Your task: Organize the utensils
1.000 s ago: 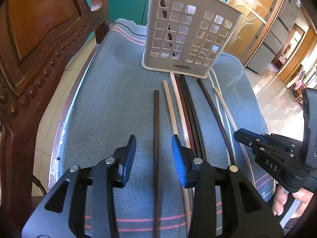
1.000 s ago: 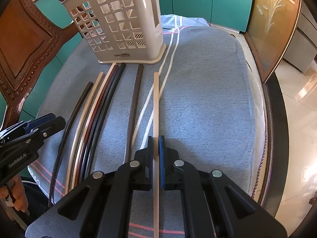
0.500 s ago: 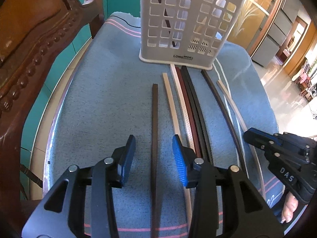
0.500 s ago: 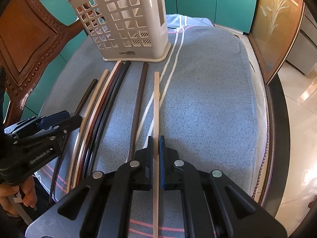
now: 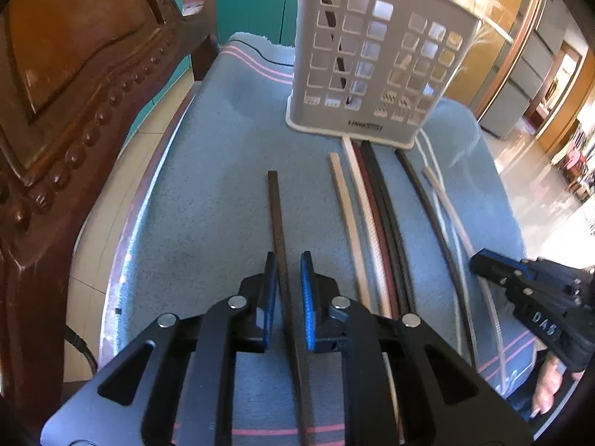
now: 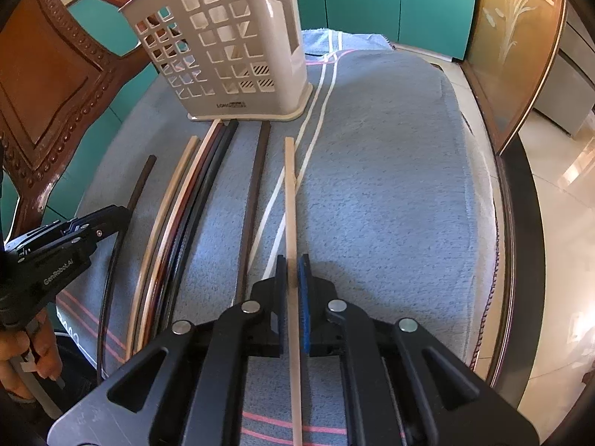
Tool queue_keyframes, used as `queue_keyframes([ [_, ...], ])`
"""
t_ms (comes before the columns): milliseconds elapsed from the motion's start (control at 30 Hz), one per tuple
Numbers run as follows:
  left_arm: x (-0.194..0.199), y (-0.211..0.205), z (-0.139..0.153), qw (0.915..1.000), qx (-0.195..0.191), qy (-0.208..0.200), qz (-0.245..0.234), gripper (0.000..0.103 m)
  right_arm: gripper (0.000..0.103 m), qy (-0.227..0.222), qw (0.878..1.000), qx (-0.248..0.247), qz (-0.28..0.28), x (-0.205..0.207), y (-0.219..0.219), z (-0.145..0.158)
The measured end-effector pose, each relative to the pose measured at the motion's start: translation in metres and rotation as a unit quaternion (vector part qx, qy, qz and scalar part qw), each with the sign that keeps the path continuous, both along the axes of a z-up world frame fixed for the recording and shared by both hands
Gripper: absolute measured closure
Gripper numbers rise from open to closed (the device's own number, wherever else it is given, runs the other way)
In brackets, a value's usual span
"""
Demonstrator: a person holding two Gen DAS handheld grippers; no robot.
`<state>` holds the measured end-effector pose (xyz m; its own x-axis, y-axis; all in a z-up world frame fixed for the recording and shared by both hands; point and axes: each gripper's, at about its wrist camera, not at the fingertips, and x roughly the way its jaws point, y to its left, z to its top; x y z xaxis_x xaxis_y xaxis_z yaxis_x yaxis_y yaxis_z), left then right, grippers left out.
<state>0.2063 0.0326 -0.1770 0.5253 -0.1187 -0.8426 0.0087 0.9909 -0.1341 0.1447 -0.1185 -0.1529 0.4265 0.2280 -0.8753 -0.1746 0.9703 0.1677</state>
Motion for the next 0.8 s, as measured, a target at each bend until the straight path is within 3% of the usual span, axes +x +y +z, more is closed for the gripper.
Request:
queue_keyframes([
  [233,0.009,-0.003,0.003,0.9999,-0.005,-0.004,0.011,0.070,0.090,-0.002,1.000,-0.001,-0.005,0.006,-0.001,0.000],
  [400,0.026,0.003,-0.005,0.9990,0.012,0.013,0.042,0.070,0.085,-0.008,1.000,-0.023,-0.004,0.024,0.010,0.000],
  [567,0.026,-0.012,-0.007,0.9974,0.061,-0.001,0.037,0.069,0.082,-0.016,0.999,-0.048,0.012,0.036,0.022,-0.005],
  [667,0.024,-0.014,-0.006,0.9973,0.061,-0.002,0.040,0.069,0.081,-0.024,0.998,-0.057,0.016,0.039,0.025,-0.007],
  [700,0.024,-0.014,-0.006,0.9973,0.060,-0.003,0.041,0.070,0.081,-0.025,0.998,-0.057,0.016,0.040,0.025,-0.007],
  [767,0.022,-0.014,-0.005,0.9974,0.058,-0.007,0.041,0.083,0.084,-0.028,0.998,-0.058,0.017,0.040,0.026,-0.008],
  [800,0.021,-0.015,-0.005,0.9975,0.057,-0.009,0.040,0.087,0.095,-0.028,0.998,-0.053,0.017,0.040,0.025,-0.008],
])
